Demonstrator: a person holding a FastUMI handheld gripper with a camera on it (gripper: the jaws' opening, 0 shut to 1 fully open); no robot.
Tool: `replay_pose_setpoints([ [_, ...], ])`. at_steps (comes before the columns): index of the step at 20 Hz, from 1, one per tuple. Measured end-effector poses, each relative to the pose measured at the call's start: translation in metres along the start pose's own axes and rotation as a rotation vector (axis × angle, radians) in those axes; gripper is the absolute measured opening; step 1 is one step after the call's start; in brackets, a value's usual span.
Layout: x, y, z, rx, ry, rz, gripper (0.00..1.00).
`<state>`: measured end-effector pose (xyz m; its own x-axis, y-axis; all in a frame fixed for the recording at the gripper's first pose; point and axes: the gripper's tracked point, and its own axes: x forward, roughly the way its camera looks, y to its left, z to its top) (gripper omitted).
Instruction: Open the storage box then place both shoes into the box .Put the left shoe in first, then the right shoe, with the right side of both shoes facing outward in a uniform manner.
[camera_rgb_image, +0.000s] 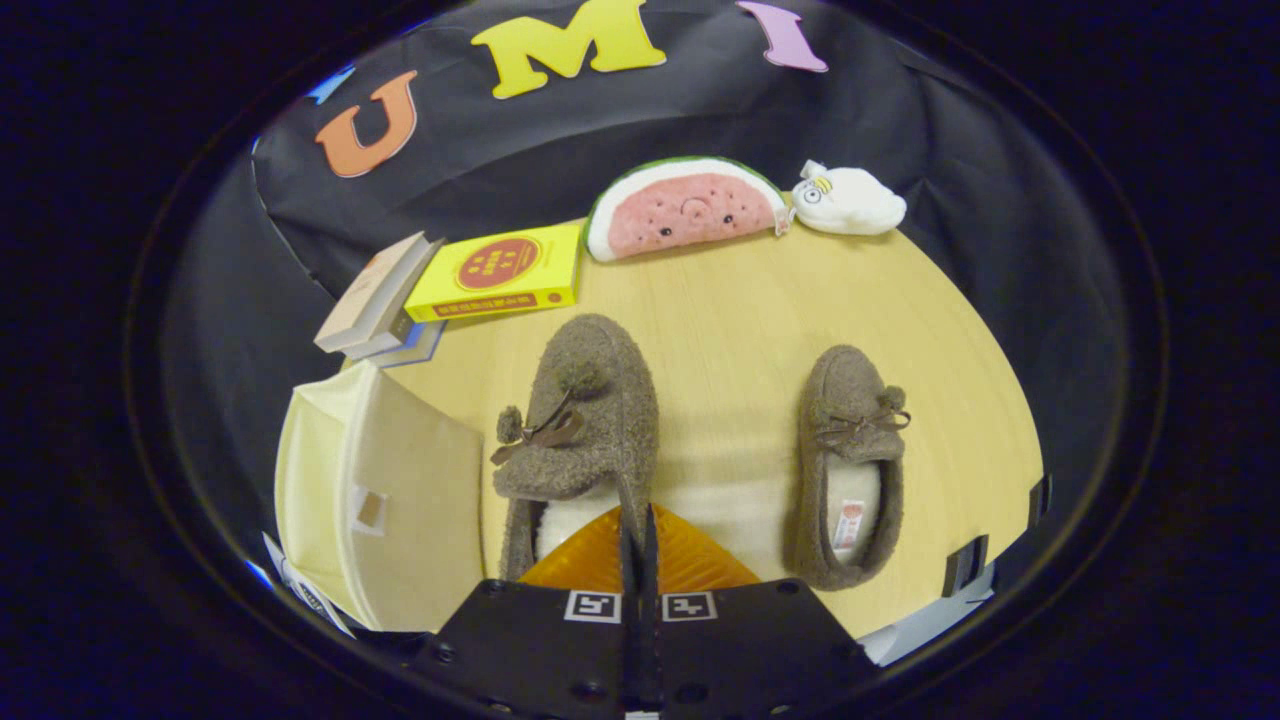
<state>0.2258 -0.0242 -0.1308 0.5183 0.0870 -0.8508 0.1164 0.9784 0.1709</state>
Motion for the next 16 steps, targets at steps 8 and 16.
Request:
replay_pose_setpoints([
  [8, -0.082, 0.12, 0.016, -0.066, -0.092, 0.143, 0.0],
  [16, -0.034, 0.234, -0.028, -0.102, -0.019, 0.202, 0.0],
])
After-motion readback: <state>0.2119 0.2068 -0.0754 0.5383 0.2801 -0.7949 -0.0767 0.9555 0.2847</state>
